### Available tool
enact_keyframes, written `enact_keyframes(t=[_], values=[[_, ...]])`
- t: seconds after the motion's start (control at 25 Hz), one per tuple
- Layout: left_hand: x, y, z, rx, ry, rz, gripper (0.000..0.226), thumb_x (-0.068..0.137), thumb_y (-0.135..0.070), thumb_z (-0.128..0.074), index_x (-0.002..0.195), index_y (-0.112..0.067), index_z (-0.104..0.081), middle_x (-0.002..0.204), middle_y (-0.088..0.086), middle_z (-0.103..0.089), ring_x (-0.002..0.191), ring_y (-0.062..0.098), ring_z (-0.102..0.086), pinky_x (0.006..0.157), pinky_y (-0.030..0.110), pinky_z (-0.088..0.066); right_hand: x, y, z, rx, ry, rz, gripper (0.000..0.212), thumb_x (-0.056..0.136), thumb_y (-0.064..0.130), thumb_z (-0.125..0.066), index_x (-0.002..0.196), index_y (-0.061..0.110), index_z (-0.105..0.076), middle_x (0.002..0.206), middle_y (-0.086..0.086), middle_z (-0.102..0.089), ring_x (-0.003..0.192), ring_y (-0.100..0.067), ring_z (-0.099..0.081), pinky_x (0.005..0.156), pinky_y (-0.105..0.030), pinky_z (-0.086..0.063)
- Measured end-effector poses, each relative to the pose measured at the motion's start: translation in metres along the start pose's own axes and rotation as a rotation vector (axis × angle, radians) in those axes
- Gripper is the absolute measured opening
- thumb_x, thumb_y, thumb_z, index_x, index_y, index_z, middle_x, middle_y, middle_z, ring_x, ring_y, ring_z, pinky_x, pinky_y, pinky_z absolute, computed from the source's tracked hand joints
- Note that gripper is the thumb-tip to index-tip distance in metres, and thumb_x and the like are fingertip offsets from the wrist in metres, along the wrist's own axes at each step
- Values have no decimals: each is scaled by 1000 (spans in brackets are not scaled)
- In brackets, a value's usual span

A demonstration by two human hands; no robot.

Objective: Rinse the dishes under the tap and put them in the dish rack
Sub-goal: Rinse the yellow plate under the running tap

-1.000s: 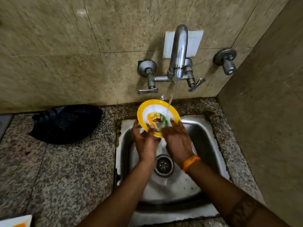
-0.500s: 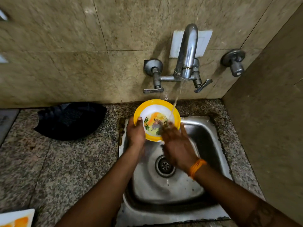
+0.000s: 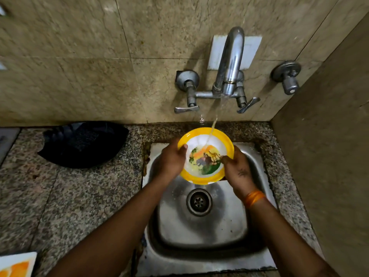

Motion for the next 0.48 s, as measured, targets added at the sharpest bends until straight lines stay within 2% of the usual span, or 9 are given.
enact_keyframes(t=[0.04,0.08,0.12,0.2,0.28,0.32,0.36,0.44,0.48], values=[[-2,-17,-5,311,-48,-85,51,96,-45,-47,145,-32,-46,144,15,-57,125,38,-58,98,48,-52,-2,8,-2,-71,-13,79,36,96,0,-54,126,18,-61,114,-5,-70,108,-27,-67,93,-50,-57],[-8,-41,-12,526,-112,-174,64,98,-44,-42,158,-23,-30,158,15,-41,139,39,-46,106,51,-46,-6,14,-4,-116,-28,143,35,94,1,-54,126,15,-61,113,-4,-70,106,-23,-66,96,-45,-55],[-16,-68,-23,611,-133,-279,73,98,-45,-36,163,-16,-18,167,14,-26,151,38,-29,115,55,-35,-7,17,-5,-121,-41,170,34,93,4,-54,124,14,-63,112,-3,-71,104,-21,-66,96,-41,-54],[-34,-111,-57,661,-31,-586,81,93,-45,-30,164,-12,-8,172,9,-6,159,32,-3,122,60,-16,-8,12,-2,-56,-57,152,27,94,9,-54,115,20,-68,109,2,-74,101,-14,-69,91,-37,-56],[-40,-125,-76,752,113,-839,81,93,-43,-32,164,-15,-5,173,6,0,160,28,3,124,59,-12,-9,-2,11,26,-104,98,21,93,14,-55,104,22,-71,103,7,-75,94,-9,-70,84,-35,-56],[-34,-123,-75,809,113,-857,80,96,-45,-34,164,-16,-5,173,6,-1,160,29,0,124,59,-13,-11,-7,22,44,-164,87,21,89,17,-54,101,22,-71,98,8,-75,89,-8,-70,81,-35,-55],[-21,-115,-65,841,79,-757,80,99,-49,-36,164,-17,-4,173,7,-2,159,31,-3,123,60,-14,-13,-9,33,40,-231,88,23,85,20,-53,101,24,-70,97,9,-74,88,-10,-70,81,-35,-54],[5,-93,-44,780,21,-435,81,102,-57,-34,164,-15,-2,172,11,0,159,34,-3,123,60,-15,-17,-5,49,24,-358,112,34,82,24,-52,113,27,-66,99,11,-71,94,-13,-68,84,-32,-52],[5,-90,-48,731,45,-380,82,102,-58,-32,164,-13,-1,172,11,3,159,33,0,124,59,-13,-17,-1,52,5,-394,118,39,81,25,-51,117,24,-65,100,10,-70,95,-16,-67,83,-30,-50]])
Point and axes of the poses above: each hand's wrist, its own x-axis towards the middle knuckle, its own z-axis out of the back of the hand, y = z × x, the point moved 10 cm from there along x, towards the middle knuckle
